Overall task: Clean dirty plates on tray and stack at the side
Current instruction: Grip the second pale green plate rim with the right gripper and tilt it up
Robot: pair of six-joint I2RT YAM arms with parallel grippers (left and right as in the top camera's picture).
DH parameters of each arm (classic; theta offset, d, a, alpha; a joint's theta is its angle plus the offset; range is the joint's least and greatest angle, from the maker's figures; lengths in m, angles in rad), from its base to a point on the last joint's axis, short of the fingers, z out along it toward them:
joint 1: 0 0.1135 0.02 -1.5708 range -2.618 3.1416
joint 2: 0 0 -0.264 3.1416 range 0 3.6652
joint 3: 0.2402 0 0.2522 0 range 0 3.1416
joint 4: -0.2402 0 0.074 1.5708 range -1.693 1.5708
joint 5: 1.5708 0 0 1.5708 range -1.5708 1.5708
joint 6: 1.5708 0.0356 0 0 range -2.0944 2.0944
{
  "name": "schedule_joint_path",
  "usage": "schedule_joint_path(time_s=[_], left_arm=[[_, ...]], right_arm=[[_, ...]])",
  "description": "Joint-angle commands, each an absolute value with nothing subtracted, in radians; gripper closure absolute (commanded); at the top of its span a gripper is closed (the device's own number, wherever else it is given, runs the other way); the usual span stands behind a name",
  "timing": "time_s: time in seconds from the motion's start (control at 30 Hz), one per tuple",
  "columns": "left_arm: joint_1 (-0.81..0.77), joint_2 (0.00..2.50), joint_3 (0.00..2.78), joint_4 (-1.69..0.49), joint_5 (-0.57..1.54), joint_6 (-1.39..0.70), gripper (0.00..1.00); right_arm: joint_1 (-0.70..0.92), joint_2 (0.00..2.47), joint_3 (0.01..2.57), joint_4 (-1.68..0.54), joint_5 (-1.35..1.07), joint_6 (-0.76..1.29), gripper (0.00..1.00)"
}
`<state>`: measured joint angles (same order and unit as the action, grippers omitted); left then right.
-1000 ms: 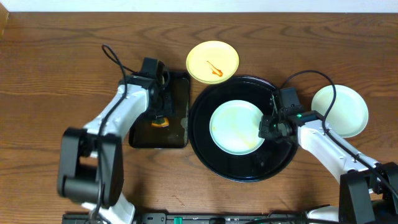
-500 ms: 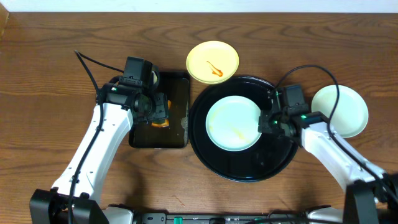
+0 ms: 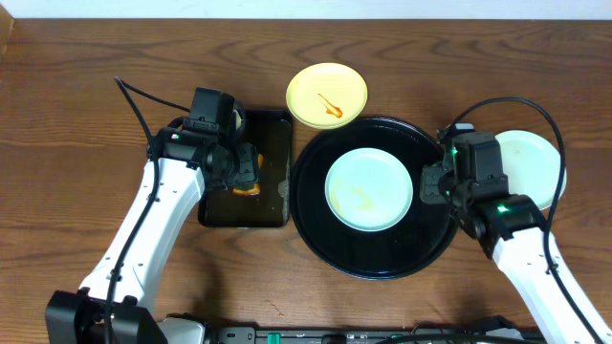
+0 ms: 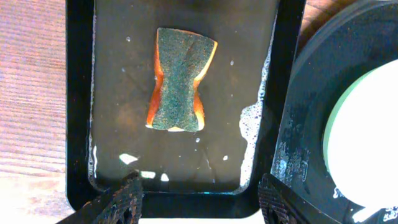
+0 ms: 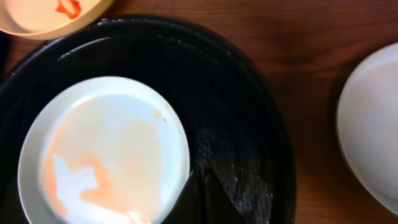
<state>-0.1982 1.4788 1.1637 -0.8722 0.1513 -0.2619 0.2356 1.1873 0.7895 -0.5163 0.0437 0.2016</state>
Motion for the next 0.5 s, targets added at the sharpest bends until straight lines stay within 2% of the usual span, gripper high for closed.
schedule_joint_path(time_s=[0.0, 0.03, 0.17, 0.2, 0.23, 0.27, 0.3, 0.47], left_arm=[[-0.197, 1.470, 1.172, -0.877, 0.149, -0.263, 0.39], [-0.197, 1.470, 1.172, -0.876, 0.149, -0.263, 0.39], [-0.197, 1.470, 1.172, -0.875, 0.149, -0.263, 0.39], [-0.197, 1.470, 1.172, -0.875, 0.149, -0.263, 0.39], [-0.197, 1.470, 1.172, -0.875, 0.149, -0.263, 0.39], [-0.197, 1.470, 1.172, -0.875, 0.149, -0.263, 0.39], [-0.197, 1.470, 1.172, -0.875, 0.149, -0.263, 0.39], [-0.197, 1.470, 1.172, -0.875, 0.149, -0.263, 0.39]], right_arm=[[0.228, 1.193, 0.794, -0.537, 0.006, 0.233, 0.89], [0.228, 1.206, 0.793, -0.539, -0.039, 0.244, 0.81], [0.231, 1.270, 0.787, -0.542, -0.128, 0.289, 0.61], [0.231, 1.291, 0.787, -0.541, -0.143, 0.296, 0.52], [0.231, 1.311, 0.787, -0.531, -0.160, 0.296, 0.40], [0.231, 1.328, 0.787, -0.516, -0.173, 0.300, 0.03], [0.231, 1.340, 0.787, -0.506, -0.174, 0.300, 0.01], [0.229, 1.383, 0.787, -0.450, -0.113, 0.305, 0.01]])
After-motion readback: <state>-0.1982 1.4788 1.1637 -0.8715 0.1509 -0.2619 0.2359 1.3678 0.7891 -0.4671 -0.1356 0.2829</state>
